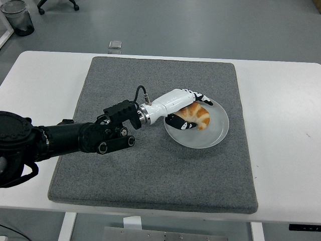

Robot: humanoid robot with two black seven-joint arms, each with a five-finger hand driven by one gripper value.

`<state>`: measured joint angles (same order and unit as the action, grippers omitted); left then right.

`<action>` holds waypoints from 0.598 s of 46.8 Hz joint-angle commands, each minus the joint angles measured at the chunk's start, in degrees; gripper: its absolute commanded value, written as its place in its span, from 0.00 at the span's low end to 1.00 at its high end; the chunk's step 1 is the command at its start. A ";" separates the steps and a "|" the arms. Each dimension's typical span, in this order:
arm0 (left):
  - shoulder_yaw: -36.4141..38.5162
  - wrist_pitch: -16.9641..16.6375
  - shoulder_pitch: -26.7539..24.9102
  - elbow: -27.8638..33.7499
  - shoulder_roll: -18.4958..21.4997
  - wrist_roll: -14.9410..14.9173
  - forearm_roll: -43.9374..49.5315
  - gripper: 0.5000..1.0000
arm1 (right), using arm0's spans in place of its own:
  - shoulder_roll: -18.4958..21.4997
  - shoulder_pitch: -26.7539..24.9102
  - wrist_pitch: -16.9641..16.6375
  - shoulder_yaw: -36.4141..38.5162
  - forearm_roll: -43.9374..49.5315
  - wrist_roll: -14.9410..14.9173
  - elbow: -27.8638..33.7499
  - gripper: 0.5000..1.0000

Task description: Place the bread on the plate

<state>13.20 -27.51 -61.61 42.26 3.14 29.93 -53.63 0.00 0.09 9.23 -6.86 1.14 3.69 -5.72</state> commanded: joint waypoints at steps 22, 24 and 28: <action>-2.04 0.62 -0.18 4.76 1.78 -0.05 4.85 0.77 | 0.00 0.00 0.00 0.00 0.00 0.00 0.00 0.88; -2.12 0.70 -0.35 5.46 2.05 -0.05 5.73 0.77 | 0.00 0.00 0.00 0.00 0.00 0.00 0.00 0.88; -3.18 0.88 -0.35 6.52 2.49 -0.05 7.83 0.83 | 0.00 0.00 0.00 0.00 0.00 0.00 0.00 0.88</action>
<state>10.74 -26.75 -61.93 48.07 5.21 29.88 -47.27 0.00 0.09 9.23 -6.86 1.14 3.69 -5.71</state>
